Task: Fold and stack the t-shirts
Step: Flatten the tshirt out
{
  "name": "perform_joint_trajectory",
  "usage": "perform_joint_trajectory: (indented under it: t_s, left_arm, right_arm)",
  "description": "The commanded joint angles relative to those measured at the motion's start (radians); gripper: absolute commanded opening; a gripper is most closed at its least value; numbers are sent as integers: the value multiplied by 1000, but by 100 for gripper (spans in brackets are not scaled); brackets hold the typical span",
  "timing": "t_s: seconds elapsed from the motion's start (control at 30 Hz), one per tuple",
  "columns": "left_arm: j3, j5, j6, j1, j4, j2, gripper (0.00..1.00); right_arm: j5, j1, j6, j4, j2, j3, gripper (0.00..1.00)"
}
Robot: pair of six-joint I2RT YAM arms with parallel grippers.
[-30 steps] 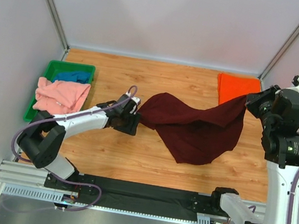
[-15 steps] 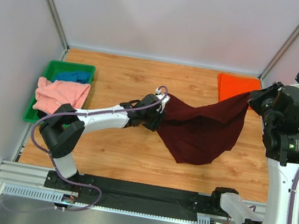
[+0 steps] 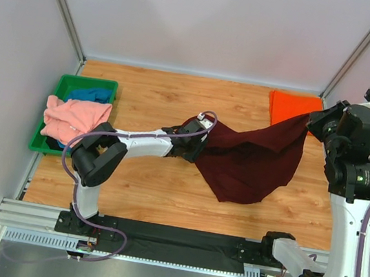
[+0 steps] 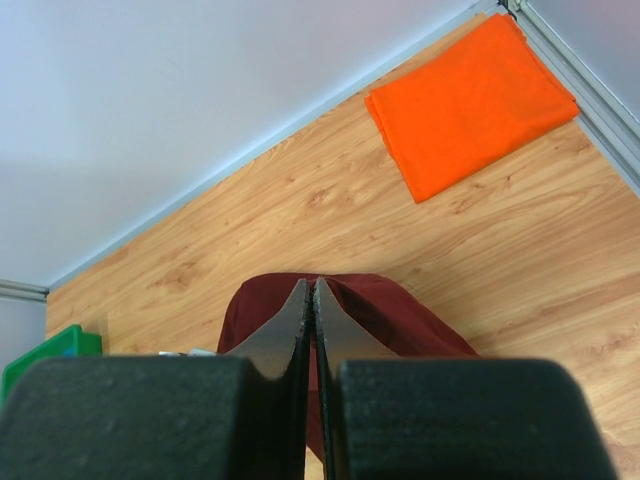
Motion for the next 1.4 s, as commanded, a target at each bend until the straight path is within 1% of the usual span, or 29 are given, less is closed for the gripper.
perform_joint_trajectory:
  t_s: [0.0,0.13,0.3,0.4,0.43,0.5,0.53,0.57,0.7,0.73,0.77,0.8,0.83,0.87,0.9,0.93,0.97,1.0,1.03,1.07,1.1,1.17,1.2,1.27,1.37]
  left_arm:
    - [35,-15,8,-11,5,15,52]
    - [40,-21,2,-13,0,27,52]
    - [35,-29,-12,-15,-7,42,46]
    - [29,-30,-18,-18,-6,45,35]
    - [27,-35,-18,-18,-7,45,23]
    - [23,-67,-22,-25,-21,36,11]
    - [21,-75,-24,-27,-27,18,4]
    - [18,-79,-25,-27,-35,4,1]
    - [-9,-70,-42,-28,-101,-126,0]
    - [-13,-73,-44,-28,-124,-199,0]
    - [-14,-88,-44,-28,-147,-236,0]
    - [-11,-104,-45,-28,-209,-275,0]
    - [-6,-124,-47,-28,-243,-353,0]
    - [1,-144,-50,-28,-280,-391,0]
    - [21,-182,-52,-28,-350,-430,0]
    - [35,-200,-56,-28,-387,-508,0]
    - [52,-219,-59,-28,-426,-548,0]
    - [97,-252,-59,-28,-501,-585,0]
    - [127,-271,-62,-28,-538,-653,0]
    - [157,-295,-64,-28,-571,-686,0]
    - [228,-356,-67,-28,-640,-717,0]
    - [314,-427,-70,-28,-708,-786,0]
    - [396,-478,-65,-28,-745,-807,0]
    - [498,-526,-41,-28,-759,-864,0]
    - [596,-567,-38,-28,-767,-930,0]
  right_arm:
    - [20,-4,-18,56,-10,11,0]
    - [20,-3,-18,55,-12,9,0]
    - [27,-4,-18,52,-19,6,0]
    - [28,-4,-17,50,-24,0,0]
    - [28,-4,-18,52,-27,-2,0]
    - [34,-4,-21,50,-27,-11,0]
    - [37,-3,-20,49,-27,-12,0]
    - [40,-4,-20,47,-24,-11,0]
    - [66,-4,-29,46,-1,14,0]
    - [74,-6,-32,43,16,29,0]
    - [79,-7,-35,26,27,46,0]
    - [77,-19,-35,20,42,88,0]
    - [76,-26,-34,12,48,109,0]
    - [76,-29,-29,4,50,132,0]
    - [74,-33,-23,1,54,152,0]
    - [68,-35,-20,-15,57,205,0]
    - [63,-33,-18,-31,62,239,0]
    - [65,-33,-11,-46,73,273,0]
    - [68,-33,-9,-80,77,350,0]
    - [73,-32,-5,-95,79,385,0]
    - [88,-33,3,-109,80,420,0]
    - [100,-33,20,-129,68,487,0]
    - [105,-35,28,-132,48,501,0]
    - [117,-35,51,-141,22,538,0]
    - [139,-35,83,-148,-44,552,0]
